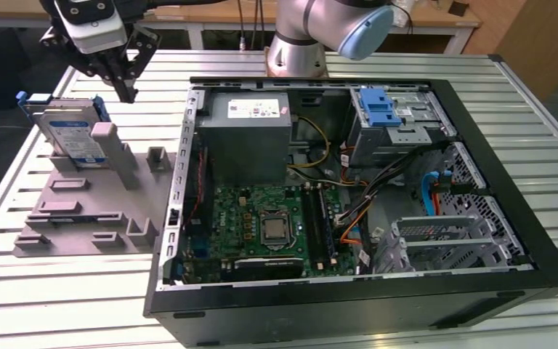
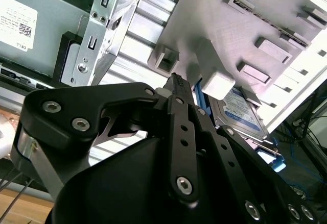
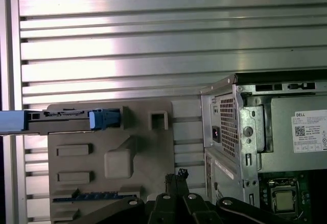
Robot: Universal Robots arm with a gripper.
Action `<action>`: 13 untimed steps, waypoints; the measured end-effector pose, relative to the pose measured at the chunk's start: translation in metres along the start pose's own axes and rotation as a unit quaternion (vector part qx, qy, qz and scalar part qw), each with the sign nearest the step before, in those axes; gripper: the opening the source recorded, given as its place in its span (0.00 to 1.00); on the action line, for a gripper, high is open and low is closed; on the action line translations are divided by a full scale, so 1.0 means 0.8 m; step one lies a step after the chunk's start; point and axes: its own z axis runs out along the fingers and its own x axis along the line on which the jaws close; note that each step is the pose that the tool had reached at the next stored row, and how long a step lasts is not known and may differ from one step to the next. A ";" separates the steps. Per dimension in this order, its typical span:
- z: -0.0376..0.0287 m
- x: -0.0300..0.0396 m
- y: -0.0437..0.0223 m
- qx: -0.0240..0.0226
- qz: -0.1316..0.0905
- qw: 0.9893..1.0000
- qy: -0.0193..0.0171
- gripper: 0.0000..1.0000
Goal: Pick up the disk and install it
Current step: 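Reach for the disk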
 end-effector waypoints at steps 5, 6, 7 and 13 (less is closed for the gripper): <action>0.0003 0.0016 -0.0002 0.000 0.000 1.000 0.000 0.11; 0.0003 0.0022 -0.0002 0.000 0.000 1.000 0.000 0.11; 0.0004 0.0028 -0.0002 0.000 0.000 1.000 0.000 0.11; 0.0008 0.0072 -0.0006 0.000 0.000 1.000 0.000 0.11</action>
